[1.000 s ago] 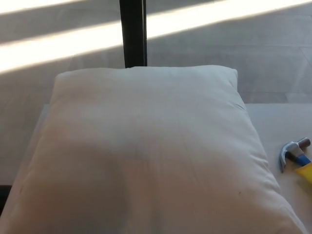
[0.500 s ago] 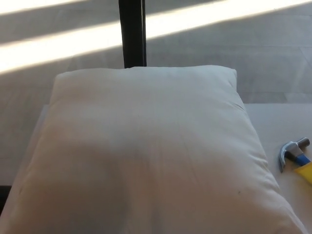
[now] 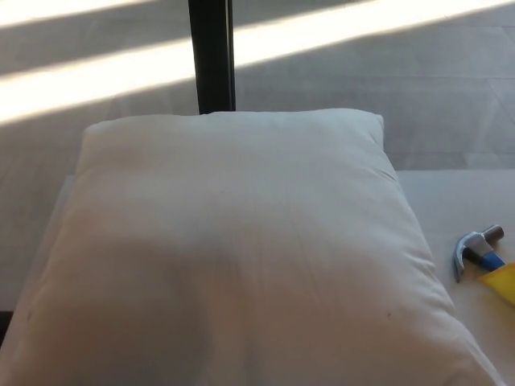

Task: A hammer is kept on the right hand side and a pillow is kept on the left hand side on the desk infront of the robot and the robot uses its right hand to pick up the hammer and makes a downward swinging motion to hit the pillow

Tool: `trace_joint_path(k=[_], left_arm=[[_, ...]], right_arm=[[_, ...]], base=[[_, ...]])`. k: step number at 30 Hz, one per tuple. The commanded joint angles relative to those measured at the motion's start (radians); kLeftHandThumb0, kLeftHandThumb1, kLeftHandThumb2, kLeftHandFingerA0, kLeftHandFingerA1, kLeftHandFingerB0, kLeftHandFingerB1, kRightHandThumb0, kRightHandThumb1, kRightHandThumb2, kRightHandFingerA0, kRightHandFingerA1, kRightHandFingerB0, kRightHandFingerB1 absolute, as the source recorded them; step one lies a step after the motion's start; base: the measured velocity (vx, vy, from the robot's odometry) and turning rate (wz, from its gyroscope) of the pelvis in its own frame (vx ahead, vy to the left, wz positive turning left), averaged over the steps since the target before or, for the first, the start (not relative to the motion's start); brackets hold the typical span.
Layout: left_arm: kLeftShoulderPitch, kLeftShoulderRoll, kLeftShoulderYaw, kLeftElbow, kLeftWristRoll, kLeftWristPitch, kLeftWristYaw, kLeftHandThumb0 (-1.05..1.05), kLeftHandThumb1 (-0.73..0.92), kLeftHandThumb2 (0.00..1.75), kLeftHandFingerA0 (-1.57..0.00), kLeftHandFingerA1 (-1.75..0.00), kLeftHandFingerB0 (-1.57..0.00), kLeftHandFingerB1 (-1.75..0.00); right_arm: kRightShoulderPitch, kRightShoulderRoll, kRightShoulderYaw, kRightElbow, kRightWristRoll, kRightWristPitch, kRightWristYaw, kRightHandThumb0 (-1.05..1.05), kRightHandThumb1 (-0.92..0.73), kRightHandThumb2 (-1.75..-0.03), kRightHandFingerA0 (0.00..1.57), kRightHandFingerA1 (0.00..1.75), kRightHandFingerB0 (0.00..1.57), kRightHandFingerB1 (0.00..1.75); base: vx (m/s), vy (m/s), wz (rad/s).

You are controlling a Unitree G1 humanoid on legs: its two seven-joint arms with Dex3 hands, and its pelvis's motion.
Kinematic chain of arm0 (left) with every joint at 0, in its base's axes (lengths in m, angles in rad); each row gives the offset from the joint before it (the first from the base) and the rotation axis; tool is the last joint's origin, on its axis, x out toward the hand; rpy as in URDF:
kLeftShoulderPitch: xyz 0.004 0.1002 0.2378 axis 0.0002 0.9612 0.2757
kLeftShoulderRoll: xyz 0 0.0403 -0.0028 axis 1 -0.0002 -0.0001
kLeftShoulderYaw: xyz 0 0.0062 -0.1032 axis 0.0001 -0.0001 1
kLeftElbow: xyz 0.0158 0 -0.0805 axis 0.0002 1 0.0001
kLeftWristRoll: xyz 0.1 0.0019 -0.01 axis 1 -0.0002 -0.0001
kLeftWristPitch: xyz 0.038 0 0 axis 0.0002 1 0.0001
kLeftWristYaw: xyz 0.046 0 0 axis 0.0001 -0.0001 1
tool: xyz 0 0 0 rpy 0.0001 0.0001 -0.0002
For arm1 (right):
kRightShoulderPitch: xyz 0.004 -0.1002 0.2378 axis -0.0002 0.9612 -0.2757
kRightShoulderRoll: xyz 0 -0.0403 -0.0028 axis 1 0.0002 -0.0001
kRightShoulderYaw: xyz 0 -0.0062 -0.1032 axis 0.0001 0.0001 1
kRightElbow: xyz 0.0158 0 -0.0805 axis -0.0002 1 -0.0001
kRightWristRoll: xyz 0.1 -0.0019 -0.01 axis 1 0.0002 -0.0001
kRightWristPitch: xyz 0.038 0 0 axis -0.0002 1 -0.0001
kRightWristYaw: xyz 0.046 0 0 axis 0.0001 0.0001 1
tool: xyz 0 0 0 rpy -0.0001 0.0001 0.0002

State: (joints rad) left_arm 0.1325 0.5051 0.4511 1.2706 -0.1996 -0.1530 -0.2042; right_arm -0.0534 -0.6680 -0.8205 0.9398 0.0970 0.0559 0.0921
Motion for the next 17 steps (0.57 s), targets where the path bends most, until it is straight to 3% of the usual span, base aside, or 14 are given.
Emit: trace_joint_path(k=[1,2,3,4,5,7,9,10,11,12,13,15,16,17], left_arm=[[0.003,0.030,-0.006,-0.006,0.007,0.006,0.016,-0.65,0.82,0.64,-0.64,-0.55,-0.52,-0.47],[0.003,0.029,-0.003,-0.005,0.004,0.006,0.015,-0.65,0.81,0.64,-0.62,-0.55,-0.53,-0.46],[0.004,0.029,0.001,-0.002,-0.001,0.006,0.013,-0.65,0.81,0.64,-0.62,-0.55,-0.53,-0.46],[0.006,0.031,0.004,-0.001,-0.003,0.004,0.005,-0.65,0.81,0.64,-0.58,-0.55,-0.49,-0.45],[0.008,0.034,0.008,0.002,-0.007,0.002,-0.003,-0.65,0.81,0.64,-0.58,-0.54,-0.50,-0.45],[0.007,0.034,0.019,0.011,-0.015,0.000,0.002,-0.64,0.79,0.63,-0.65,-0.60,-0.57,-0.52],[0.011,0.034,0.030,0.007,-0.026,0.001,-0.003,-0.64,0.79,0.63,-0.65,-0.60,-0.57,-0.52],[0.012,0.035,0.029,-0.002,-0.027,0.008,-0.004,-0.63,0.80,0.63,-0.62,-0.60,-0.54,-0.50],[0.010,0.037,0.020,-0.003,-0.016,0.006,0.000,-0.65,0.81,0.64,-0.62,-0.55,-0.53,-0.47],[0.006,0.039,0.006,0.004,0.002,0.000,0.010,-0.65,0.81,0.64,-0.65,-0.53,-0.53,-0.46],[0.006,0.039,0.005,0.007,0.003,0.000,0.010,-0.66,0.80,0.64,-0.64,-0.53,-0.55,-0.49],[0.010,0.040,0.009,0.007,-0.001,-0.003,0.007,-0.66,0.80,0.64,-0.64,-0.53,-0.55,-0.49],[0.008,0.039,0.015,0.006,-0.007,0.002,0.007,-0.66,0.79,0.63,-0.61,-0.55,-0.58,-0.50],[0.006,0.038,0.022,0.004,-0.017,0.009,0.007,-0.66,0.79,0.63,-0.61,-0.55,-0.58,-0.50]], right_arm=[[-0.042,0.123,-0.265,0.185,0.337,0.050,-0.062,-0.80,-0.65,-1.00,0.00,0.24,0.02,0.29],[-0.044,0.127,-0.271,0.189,0.338,0.052,-0.066,-0.73,-0.81,-0.65,0.07,0.42,0.21,0.31],[-0.047,0.134,-0.281,0.194,0.339,0.057,-0.074,-0.73,-0.81,-0.65,0.07,0.42,0.21,0.31],[-0.047,0.139,-0.287,0.197,0.340,0.072,-0.102,-0.77,-0.78,-0.64,0.17,0.71,0.27,0.33],[-0.047,0.148,-0.308,0.204,0.350,0.099,-0.135,-0.75,-0.78,-0.63,0.13,0.78,0.13,0.30],[-0.029,0.175,-0.310,0.202,0.343,0.098,-0.128,-0.75,-0.82,-0.66,0.17,0.48,0.06,0.22],[-0.019,0.181,-0.305,0.203,0.329,0.097,-0.114,-0.75,-0.82,-0.66,0.17,0.48,0.06,0.22],[-0.020,0.186,-0.311,0.203,0.334,0.095,-0.113,-0.78,-0.64,-0.98,0.17,0.53,0.07,0.43],[-0.022,0.191,-0.318,0.202,0.341,0.091,-0.100,-0.79,-0.78,-0.63,0.18,0.46,0.12,0.31],[-0.028,0.197,-0.321,0.207,0.347,0.087,-0.083,-0.79,-0.61,-0.94,0.14,0.51,0.12,0.43],[-0.036,0.198,-0.317,0.217,0.343,0.087,-0.084,-0.80,-0.60,-0.94,0.15,0.53,0.12,0.44],[-0.039,0.200,-0.315,0.220,0.345,0.086,-0.083,-0.80,-0.60,-0.94,0.15,0.53,0.12,0.44],[-0.041,0.200,-0.306,0.219,0.341,0.097,-0.080,-0.76,-0.79,-0.64,0.21,0.52,0.21,0.37],[-0.045,0.201,-0.292,0.217,0.335,0.114,-0.074,-0.76,-0.79,-0.64,0.21,0.52,0.21,0.37]], base=[[0.00,0.000,0.00],[0.00,0.000,0.00],[0.00,0.000,0.00],[0.00,0.000,0.00],[0.00,0.000,0.00],[0.00,0.000,0.00],[0.00,0.000,0.00],[0.00,0.000,0.00],[0.00,0.000,0.00],[0.00,0.000,0.00],[0.00,0.000,0.00],[0.00,0.000,0.00],[0.00,0.000,0.00],[0.00,0.000,0.00]])
